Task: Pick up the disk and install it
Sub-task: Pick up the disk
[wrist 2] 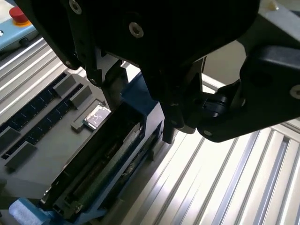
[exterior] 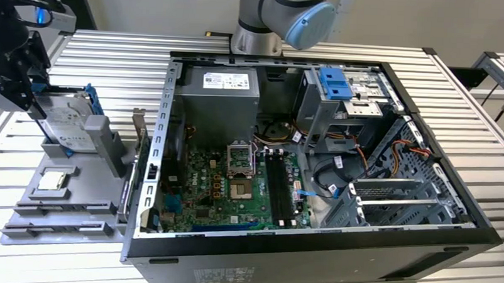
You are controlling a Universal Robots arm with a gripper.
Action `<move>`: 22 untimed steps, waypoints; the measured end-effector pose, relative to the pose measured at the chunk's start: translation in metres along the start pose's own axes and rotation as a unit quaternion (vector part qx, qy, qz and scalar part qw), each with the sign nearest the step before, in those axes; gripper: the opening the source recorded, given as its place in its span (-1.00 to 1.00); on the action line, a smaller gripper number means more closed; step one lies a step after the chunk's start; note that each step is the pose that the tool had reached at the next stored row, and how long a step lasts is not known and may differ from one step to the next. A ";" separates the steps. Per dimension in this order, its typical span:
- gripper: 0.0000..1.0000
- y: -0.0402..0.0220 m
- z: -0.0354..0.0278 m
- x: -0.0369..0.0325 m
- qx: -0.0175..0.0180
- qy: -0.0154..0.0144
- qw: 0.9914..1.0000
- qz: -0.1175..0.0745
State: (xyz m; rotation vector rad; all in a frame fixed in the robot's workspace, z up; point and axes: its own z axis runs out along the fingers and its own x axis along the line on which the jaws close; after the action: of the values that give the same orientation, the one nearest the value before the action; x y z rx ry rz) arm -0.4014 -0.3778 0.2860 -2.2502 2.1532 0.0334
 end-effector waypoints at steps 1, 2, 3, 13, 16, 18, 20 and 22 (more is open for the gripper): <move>1.00 0.0000 0.0000 0.0000 0.000 0.000 1.000 0.000; 1.00 0.0000 0.0003 0.0000 0.000 0.000 1.000 0.000; 1.00 0.0000 0.0004 0.0000 0.000 0.000 1.000 0.000; 1.00 0.0000 0.0020 0.0001 0.000 0.000 1.000 0.000; 1.00 0.0000 0.0029 0.0001 0.000 0.000 1.000 0.000; 1.00 0.0000 0.0029 0.0001 0.000 0.000 1.000 0.000; 1.00 0.0000 0.0031 0.0001 0.000 0.000 1.000 0.000; -1.00 0.0000 0.0033 0.0001 0.000 0.000 1.000 0.000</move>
State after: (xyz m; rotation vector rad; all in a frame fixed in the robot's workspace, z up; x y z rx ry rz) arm -0.4014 -0.3778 0.2827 -2.2501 2.1531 0.0332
